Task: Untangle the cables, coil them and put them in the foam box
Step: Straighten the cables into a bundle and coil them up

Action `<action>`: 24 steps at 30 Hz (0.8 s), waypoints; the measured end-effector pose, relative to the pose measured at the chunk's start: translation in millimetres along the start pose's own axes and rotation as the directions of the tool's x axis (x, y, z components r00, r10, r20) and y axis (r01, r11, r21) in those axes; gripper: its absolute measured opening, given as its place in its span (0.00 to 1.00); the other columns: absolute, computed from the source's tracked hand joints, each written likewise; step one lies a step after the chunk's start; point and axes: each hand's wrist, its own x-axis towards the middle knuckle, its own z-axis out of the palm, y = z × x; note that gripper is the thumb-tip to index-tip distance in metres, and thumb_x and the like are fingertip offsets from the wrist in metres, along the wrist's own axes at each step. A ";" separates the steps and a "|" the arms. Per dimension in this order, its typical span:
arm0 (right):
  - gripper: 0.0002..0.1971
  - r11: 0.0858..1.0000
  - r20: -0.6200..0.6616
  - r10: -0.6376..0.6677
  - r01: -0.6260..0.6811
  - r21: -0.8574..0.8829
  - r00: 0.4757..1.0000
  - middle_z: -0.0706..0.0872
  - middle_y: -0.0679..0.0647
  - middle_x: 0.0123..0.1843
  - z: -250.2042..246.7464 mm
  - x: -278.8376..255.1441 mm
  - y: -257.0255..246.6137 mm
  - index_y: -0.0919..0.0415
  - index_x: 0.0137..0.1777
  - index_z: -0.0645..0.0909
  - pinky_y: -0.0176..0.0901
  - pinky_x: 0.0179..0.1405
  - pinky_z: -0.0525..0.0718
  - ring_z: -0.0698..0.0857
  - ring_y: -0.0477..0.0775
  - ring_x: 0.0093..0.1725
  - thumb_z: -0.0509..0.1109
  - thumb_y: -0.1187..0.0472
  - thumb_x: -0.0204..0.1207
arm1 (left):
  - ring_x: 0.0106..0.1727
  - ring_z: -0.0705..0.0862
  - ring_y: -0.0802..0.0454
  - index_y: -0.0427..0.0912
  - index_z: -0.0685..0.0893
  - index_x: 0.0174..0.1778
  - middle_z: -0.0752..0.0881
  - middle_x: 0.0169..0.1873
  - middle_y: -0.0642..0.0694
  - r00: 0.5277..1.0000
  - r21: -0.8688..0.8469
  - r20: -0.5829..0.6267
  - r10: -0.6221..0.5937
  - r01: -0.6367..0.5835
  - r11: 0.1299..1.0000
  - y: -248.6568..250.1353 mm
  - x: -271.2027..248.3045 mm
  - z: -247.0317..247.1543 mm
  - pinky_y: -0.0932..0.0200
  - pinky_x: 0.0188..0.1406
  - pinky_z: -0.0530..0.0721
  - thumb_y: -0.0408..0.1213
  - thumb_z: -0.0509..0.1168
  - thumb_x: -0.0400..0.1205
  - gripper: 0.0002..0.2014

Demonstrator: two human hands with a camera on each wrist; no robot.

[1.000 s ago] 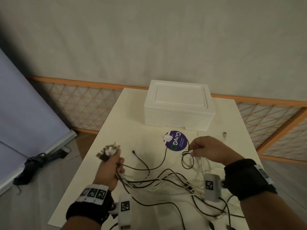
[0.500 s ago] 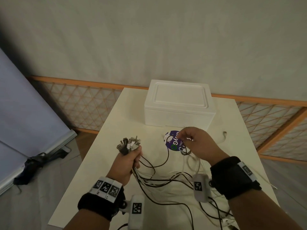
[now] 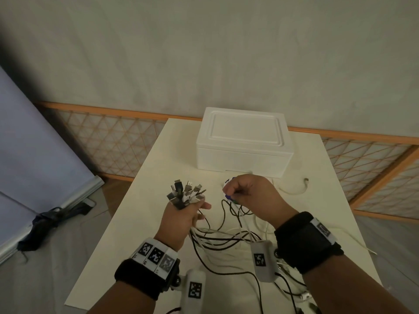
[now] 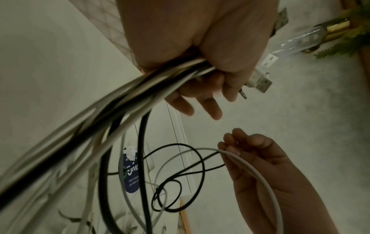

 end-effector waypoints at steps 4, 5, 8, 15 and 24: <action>0.23 0.998 -0.016 -0.046 0.045 -0.053 0.999 0.88 0.42 0.42 12.1 5.5 -10.1 0.44 0.33 0.81 0.37 0.49 0.86 0.88 0.44 0.44 0.71 0.78 0.69 | 0.24 0.77 0.61 0.43 0.88 0.48 0.92 0.44 0.41 0.995 0.051 0.072 -0.066 0.062 0.997 -1.0 0.0 5.9 0.53 0.35 0.75 0.38 0.72 0.76 0.06; 0.23 0.996 -0.015 -0.064 0.062 -0.068 0.998 0.88 0.43 0.41 16.0 6.7 -12.6 0.43 0.32 0.81 0.37 0.48 0.86 0.88 0.45 0.44 0.71 0.78 0.69 | 0.24 0.78 0.61 0.44 0.89 0.48 0.92 0.45 0.42 0.994 0.053 0.086 -0.072 0.068 0.996 -1.0 -0.2 7.1 0.54 0.33 0.75 0.40 0.74 0.73 0.10; 0.24 0.996 -0.038 -0.087 0.087 -0.002 0.996 0.88 0.46 0.39 25.2 9.0 -16.5 0.45 0.31 0.80 0.40 0.45 0.87 0.88 0.49 0.40 0.70 0.81 0.66 | 0.30 0.80 0.60 0.46 0.91 0.46 0.92 0.40 0.48 0.990 0.092 0.121 -0.069 0.059 0.994 -1.7 -0.6 8.6 0.59 0.27 0.76 0.40 0.76 0.66 0.13; 0.19 0.985 0.019 -0.103 0.099 0.140 0.995 0.88 0.50 0.42 29.0 7.5 -16.5 0.53 0.35 0.81 0.39 0.47 0.85 0.87 0.46 0.43 0.68 0.82 0.70 | 0.27 0.76 0.57 0.46 0.89 0.44 0.88 0.31 0.53 0.994 0.137 0.089 -0.057 0.045 0.990 -5.3 -0.9 6.8 0.63 0.24 0.75 0.34 0.77 0.73 0.07; 0.18 0.987 0.021 -0.159 0.159 0.002 0.987 0.83 0.45 0.53 29.3 8.6 -15.1 0.55 0.39 0.83 0.33 0.52 0.82 0.84 0.39 0.49 0.68 0.81 0.68 | 0.29 0.79 0.60 0.49 0.90 0.42 0.90 0.36 0.51 0.991 0.052 0.111 -0.074 0.068 0.996 -3.4 -1.5 12.0 0.60 0.26 0.73 0.37 0.76 0.67 0.09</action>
